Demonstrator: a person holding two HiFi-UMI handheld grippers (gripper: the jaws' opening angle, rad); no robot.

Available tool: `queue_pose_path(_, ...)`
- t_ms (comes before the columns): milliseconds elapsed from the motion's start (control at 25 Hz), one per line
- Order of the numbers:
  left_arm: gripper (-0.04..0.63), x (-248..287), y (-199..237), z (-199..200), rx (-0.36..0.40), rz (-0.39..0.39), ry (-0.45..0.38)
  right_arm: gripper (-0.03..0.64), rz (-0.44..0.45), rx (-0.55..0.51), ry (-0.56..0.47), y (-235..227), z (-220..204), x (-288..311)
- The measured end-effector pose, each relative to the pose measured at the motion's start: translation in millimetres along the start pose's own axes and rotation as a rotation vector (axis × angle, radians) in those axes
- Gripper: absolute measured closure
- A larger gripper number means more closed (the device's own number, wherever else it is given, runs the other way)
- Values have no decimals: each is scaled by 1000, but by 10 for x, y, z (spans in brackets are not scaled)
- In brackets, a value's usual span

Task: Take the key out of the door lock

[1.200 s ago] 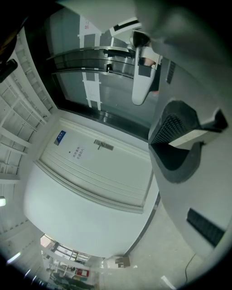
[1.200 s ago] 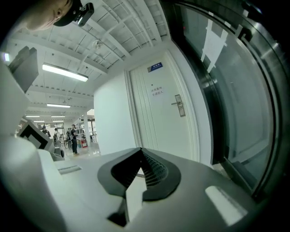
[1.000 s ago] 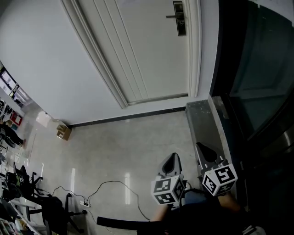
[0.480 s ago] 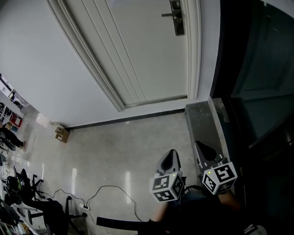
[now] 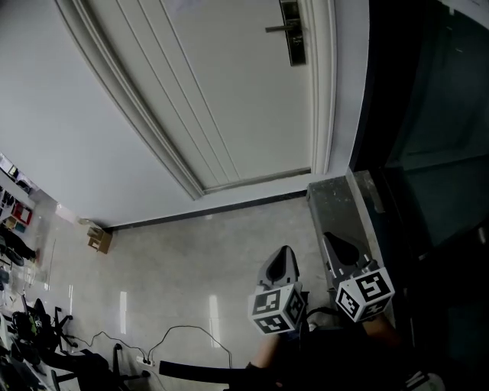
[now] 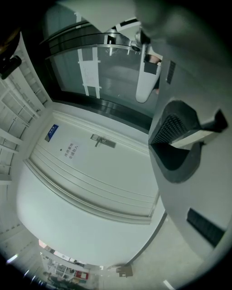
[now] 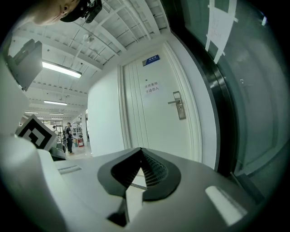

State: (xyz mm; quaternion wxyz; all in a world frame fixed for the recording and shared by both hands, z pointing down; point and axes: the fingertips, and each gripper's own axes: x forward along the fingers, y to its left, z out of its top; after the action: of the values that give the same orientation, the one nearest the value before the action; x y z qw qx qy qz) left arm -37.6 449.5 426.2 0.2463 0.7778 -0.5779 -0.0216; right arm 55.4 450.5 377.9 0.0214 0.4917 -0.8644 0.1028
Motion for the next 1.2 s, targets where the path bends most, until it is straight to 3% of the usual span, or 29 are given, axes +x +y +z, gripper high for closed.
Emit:
queue_pose_path(600, 595, 1313, 664, 849, 34, -89, 2, 615, -50, -26, -43, -315, 456, 1575)
queue_pose_path(1200, 595, 2105, 962, 893, 3, -99, 59, 615, -88, -5, 2, -735, 380, 2274)
